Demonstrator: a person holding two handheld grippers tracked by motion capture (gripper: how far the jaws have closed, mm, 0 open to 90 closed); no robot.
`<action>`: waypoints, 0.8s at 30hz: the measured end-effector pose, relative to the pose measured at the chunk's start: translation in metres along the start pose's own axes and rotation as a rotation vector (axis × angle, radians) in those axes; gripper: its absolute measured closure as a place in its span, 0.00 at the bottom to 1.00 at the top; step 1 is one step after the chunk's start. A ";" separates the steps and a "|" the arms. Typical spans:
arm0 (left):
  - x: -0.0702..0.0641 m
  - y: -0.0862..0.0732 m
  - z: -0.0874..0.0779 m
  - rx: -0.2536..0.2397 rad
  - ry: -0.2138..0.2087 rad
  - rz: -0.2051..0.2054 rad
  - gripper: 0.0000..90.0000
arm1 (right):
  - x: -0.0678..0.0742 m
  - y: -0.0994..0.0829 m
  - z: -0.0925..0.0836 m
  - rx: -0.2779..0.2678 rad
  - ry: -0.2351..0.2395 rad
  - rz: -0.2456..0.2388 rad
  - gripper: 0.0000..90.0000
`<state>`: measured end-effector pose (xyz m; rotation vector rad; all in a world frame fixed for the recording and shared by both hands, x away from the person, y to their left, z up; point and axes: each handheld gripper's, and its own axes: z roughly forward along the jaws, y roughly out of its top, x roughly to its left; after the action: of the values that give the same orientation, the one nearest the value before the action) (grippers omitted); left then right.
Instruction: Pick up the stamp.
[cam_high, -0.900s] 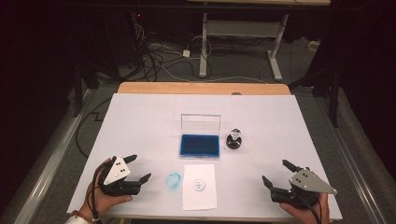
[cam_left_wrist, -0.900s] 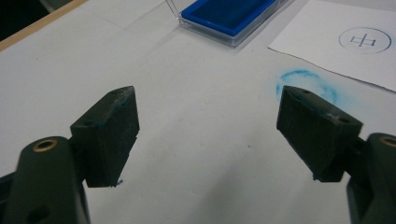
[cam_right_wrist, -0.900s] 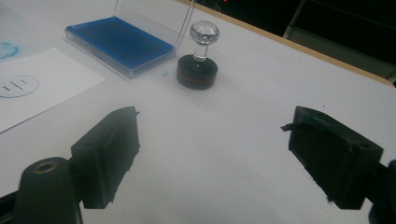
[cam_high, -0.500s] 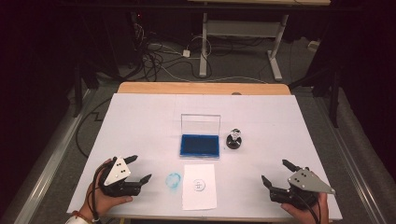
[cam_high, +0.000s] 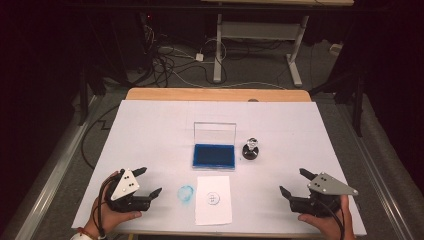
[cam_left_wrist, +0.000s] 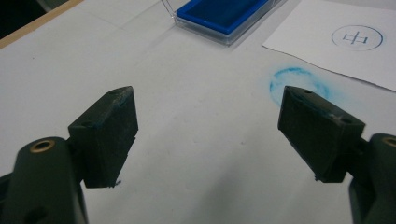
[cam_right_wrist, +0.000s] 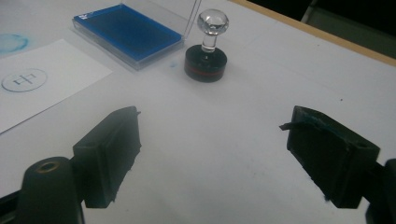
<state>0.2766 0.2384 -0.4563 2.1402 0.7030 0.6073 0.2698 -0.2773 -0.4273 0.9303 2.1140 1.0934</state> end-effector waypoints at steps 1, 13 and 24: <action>0.000 0.000 0.000 0.000 0.000 0.002 0.22 | -0.001 0.002 0.001 -0.002 -0.002 0.000 0.20; -0.001 -0.001 0.001 0.009 -0.014 -0.011 0.22 | -0.009 0.035 0.019 0.009 0.027 -0.034 0.22; -0.002 -0.001 0.001 0.011 -0.019 -0.010 0.21 | -0.016 0.063 0.042 0.015 0.056 -0.036 0.22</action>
<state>0.2759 0.2369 -0.4578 2.1489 0.7078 0.5789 0.3307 -0.2450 -0.3921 0.8749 2.1785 1.0989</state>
